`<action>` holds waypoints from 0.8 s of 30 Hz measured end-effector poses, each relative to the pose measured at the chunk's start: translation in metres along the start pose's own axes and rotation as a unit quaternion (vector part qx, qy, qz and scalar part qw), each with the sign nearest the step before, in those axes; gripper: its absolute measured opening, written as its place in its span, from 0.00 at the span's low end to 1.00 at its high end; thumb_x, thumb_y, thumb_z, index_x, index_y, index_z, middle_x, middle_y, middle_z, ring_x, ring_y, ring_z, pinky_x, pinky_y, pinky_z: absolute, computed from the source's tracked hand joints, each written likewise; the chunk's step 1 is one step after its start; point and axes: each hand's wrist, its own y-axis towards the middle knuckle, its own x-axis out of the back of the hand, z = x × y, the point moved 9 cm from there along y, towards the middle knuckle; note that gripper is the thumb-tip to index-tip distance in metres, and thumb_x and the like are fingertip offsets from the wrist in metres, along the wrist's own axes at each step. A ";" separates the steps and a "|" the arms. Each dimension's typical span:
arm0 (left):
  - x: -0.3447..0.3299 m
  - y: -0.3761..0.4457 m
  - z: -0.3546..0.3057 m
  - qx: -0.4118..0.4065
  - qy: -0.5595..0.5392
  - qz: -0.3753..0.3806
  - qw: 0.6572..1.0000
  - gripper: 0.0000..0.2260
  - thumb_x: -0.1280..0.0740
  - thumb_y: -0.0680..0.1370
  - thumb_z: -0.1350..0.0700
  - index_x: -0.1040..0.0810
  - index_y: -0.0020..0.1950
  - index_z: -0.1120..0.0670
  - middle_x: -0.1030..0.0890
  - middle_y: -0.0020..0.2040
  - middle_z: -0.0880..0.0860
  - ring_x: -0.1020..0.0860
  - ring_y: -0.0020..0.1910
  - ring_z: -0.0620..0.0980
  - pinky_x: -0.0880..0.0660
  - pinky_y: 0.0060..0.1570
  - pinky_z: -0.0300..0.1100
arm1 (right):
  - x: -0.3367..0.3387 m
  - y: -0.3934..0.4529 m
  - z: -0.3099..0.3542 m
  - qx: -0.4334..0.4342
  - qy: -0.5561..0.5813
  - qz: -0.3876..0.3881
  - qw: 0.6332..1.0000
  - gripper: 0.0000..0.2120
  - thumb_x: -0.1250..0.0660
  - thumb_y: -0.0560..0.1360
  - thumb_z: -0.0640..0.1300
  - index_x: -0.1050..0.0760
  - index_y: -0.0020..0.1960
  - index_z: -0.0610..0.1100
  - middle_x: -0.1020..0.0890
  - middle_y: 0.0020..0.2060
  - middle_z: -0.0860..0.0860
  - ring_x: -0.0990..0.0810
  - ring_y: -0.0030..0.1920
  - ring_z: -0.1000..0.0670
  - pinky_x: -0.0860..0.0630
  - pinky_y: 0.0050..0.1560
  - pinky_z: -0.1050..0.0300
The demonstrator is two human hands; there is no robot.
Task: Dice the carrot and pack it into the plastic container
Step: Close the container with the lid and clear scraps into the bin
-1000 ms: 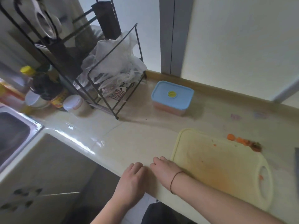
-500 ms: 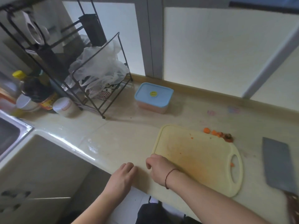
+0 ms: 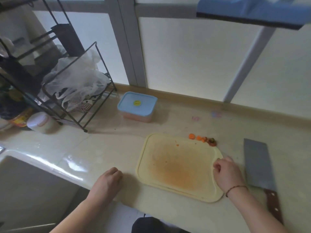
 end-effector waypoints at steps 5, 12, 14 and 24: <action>0.004 0.063 -0.077 0.046 -0.150 -0.043 0.987 0.04 0.32 0.68 0.59 0.18 0.40 0.56 0.24 0.38 0.46 0.27 0.32 0.40 0.33 0.35 0.28 | -0.009 0.004 0.001 0.033 -0.039 0.047 0.998 0.12 0.36 0.73 0.35 0.30 0.35 0.50 0.32 0.39 0.56 0.30 0.38 0.52 0.35 0.43 0.64; -0.017 0.135 -0.141 0.145 -0.237 -0.029 0.960 0.04 0.29 0.74 0.61 0.16 0.45 0.53 0.18 0.41 0.47 0.21 0.42 0.44 0.24 0.46 0.36 | -0.023 0.009 -0.005 0.056 -0.054 0.110 0.991 0.14 0.43 0.73 0.32 0.26 0.42 0.49 0.24 0.40 0.55 0.25 0.41 0.53 0.26 0.42 0.62; -0.021 0.136 -0.147 0.153 -0.241 -0.034 0.958 0.05 0.29 0.75 0.61 0.16 0.46 0.52 0.18 0.42 0.45 0.21 0.43 0.42 0.24 0.46 0.35 | -0.023 0.007 -0.006 0.063 -0.042 0.131 0.988 0.12 0.41 0.71 0.33 0.28 0.39 0.49 0.27 0.38 0.56 0.26 0.39 0.54 0.27 0.40 0.63; -0.070 0.112 -0.203 -0.105 -0.103 0.080 0.986 0.18 0.42 0.77 0.48 0.17 0.51 0.56 0.20 0.51 0.54 0.20 0.46 0.57 0.20 0.43 0.50 | -0.039 0.005 0.050 0.106 0.082 0.133 0.982 0.11 0.36 0.74 0.38 0.21 0.53 0.49 0.24 0.46 0.56 0.27 0.44 0.57 0.29 0.53 0.66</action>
